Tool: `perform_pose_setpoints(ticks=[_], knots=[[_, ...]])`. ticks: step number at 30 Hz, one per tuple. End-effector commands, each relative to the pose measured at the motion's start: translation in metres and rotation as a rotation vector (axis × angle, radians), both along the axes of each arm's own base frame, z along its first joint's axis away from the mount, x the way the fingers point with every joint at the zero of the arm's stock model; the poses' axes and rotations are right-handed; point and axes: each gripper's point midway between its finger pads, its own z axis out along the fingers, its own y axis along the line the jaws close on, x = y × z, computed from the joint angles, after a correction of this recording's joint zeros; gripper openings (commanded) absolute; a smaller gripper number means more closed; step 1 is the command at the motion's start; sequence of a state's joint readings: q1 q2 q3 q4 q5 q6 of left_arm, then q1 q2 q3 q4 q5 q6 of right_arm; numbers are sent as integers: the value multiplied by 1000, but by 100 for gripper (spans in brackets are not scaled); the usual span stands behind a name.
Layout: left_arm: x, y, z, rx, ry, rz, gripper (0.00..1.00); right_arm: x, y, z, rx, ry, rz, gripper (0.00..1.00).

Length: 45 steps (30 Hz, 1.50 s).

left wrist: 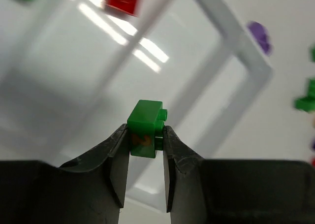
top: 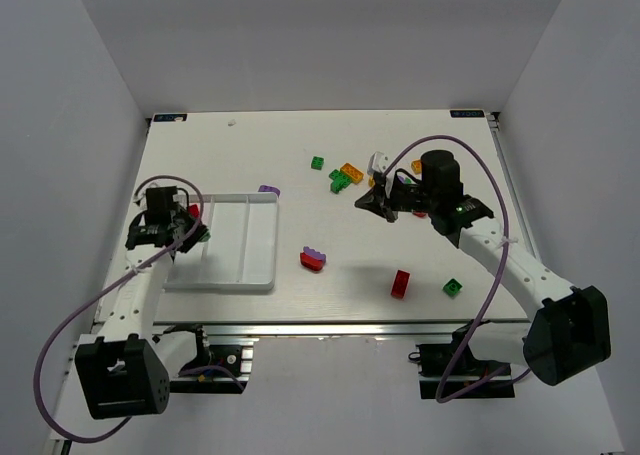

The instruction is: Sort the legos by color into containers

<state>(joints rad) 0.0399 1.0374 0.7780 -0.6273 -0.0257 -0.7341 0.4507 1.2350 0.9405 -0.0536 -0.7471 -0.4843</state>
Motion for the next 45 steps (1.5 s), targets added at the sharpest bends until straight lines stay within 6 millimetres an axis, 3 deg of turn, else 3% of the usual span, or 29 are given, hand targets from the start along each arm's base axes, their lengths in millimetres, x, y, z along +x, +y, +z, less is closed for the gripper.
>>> perform_pose_setpoints(ticks=[1, 10, 18, 20, 23, 24, 26, 27, 29, 30, 34, 39, 40, 41, 45], knots=[[-33, 65, -11, 219, 179, 136, 0, 8, -9, -1, -28, 15, -59, 0], [-30, 126, -16, 270, 218, 278, 0, 10, -21, -13, -47, 34, -87, 0], [-15, 150, -29, 286, 241, 329, 0, 11, -28, -19, -60, 46, -103, 0], [-11, 151, -36, 279, 252, 321, 0, 12, -30, -18, -62, 44, -108, 3], [-7, 151, -43, 272, 264, 314, 0, 14, -32, -19, -67, 51, -115, 16], [-6, 151, -43, 271, 262, 310, 2, 16, -33, -17, -67, 48, -119, 25], [-2, 152, -43, 270, 249, 306, 15, 15, -35, -19, -77, 60, -119, 33], [-1, 152, -42, 268, 244, 305, 32, 17, -36, -18, -80, 59, -124, 41], [1, 151, -40, 268, 235, 303, 46, 18, -39, -21, -92, 69, -130, 49], [0, 151, -39, 267, 232, 304, 59, 17, -41, -22, -105, 79, -131, 54], [-2, 146, -32, 260, 203, 290, 78, 16, -51, -32, -153, 128, -140, 61], [-8, 127, -17, 213, 113, 247, 93, 15, -68, -42, -221, 221, -168, 62], [-9, 122, -14, 199, 92, 230, 96, 12, -74, -53, -255, 284, -179, 62], [-5, 111, -10, 158, 53, 187, 98, 16, -77, -51, -271, 293, -193, 62], [-8, 72, -2, 34, -76, 70, 98, 18, -109, -84, -487, 446, -319, 58]])
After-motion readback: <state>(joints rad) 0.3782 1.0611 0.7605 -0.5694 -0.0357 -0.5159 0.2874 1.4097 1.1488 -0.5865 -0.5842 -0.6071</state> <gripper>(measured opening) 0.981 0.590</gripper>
